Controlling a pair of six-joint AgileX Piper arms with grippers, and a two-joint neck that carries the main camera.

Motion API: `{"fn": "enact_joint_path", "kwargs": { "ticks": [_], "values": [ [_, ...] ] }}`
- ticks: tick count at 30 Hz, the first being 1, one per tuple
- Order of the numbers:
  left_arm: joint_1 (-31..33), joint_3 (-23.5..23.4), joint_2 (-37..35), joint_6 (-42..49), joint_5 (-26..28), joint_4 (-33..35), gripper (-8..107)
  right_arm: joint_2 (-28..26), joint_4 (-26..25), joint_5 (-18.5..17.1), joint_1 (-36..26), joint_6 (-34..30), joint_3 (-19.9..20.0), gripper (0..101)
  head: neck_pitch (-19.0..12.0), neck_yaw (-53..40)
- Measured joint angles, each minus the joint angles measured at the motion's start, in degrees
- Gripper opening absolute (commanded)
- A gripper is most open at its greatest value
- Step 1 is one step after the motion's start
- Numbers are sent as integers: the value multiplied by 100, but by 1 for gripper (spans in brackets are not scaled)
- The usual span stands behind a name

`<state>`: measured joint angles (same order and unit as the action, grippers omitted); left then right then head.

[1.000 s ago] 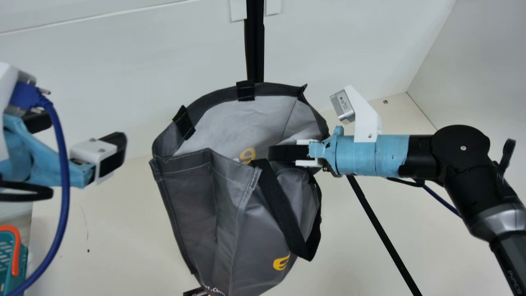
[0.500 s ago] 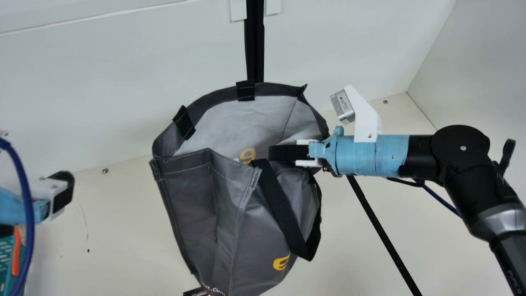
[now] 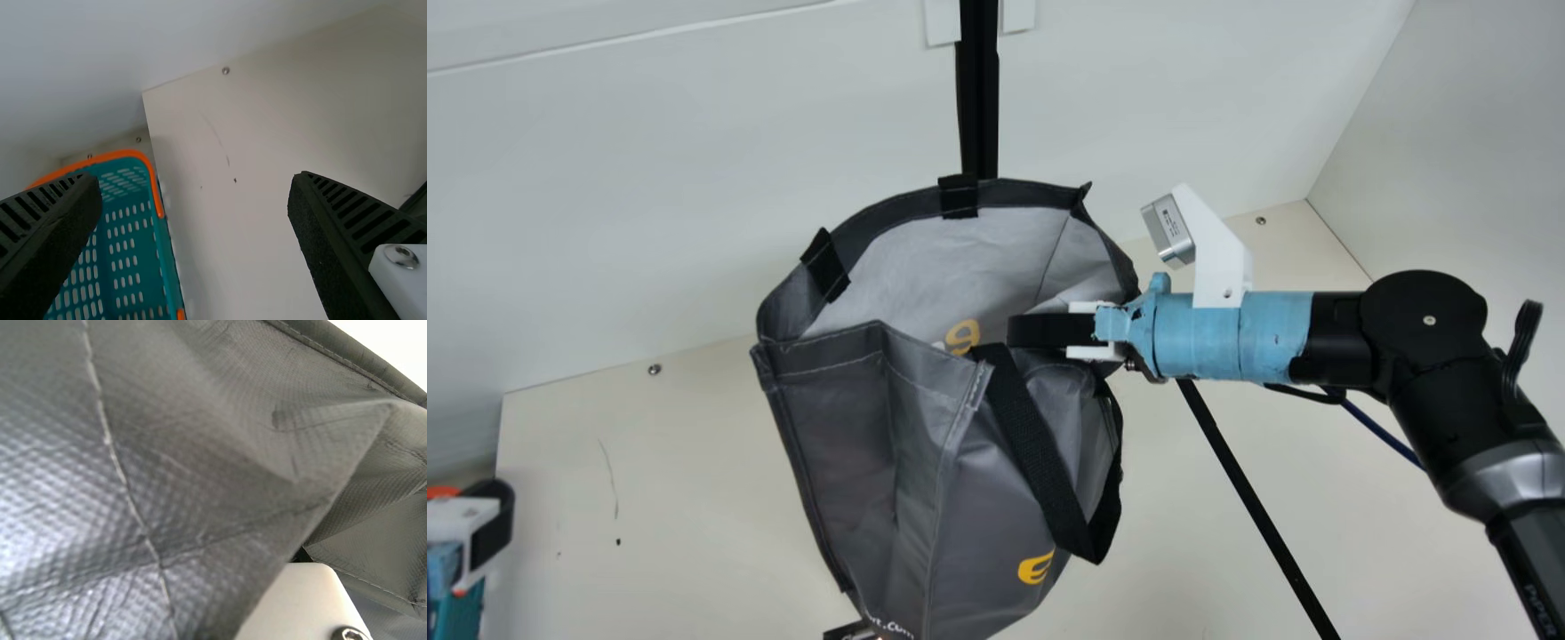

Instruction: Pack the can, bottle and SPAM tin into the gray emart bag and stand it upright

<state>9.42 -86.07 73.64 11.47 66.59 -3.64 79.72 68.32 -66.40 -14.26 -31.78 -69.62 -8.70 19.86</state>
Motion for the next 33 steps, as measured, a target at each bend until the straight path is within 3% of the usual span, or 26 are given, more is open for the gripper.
{"fn": "enact_joint_path", "kwargs": {
  "ticks": [3,19,33],
  "values": [
    [-71,185,-115,13,28,-1,90,0,0,0,0,0,0,0,0,0],
    [-71,185,-115,14,17,12,90,-168,-69,-49,-68,107,35,0,0,9],
    [-71,185,-115,14,17,12,90,-193,-817,-54,-621,428,-336,0,0,0]
  ]
}}
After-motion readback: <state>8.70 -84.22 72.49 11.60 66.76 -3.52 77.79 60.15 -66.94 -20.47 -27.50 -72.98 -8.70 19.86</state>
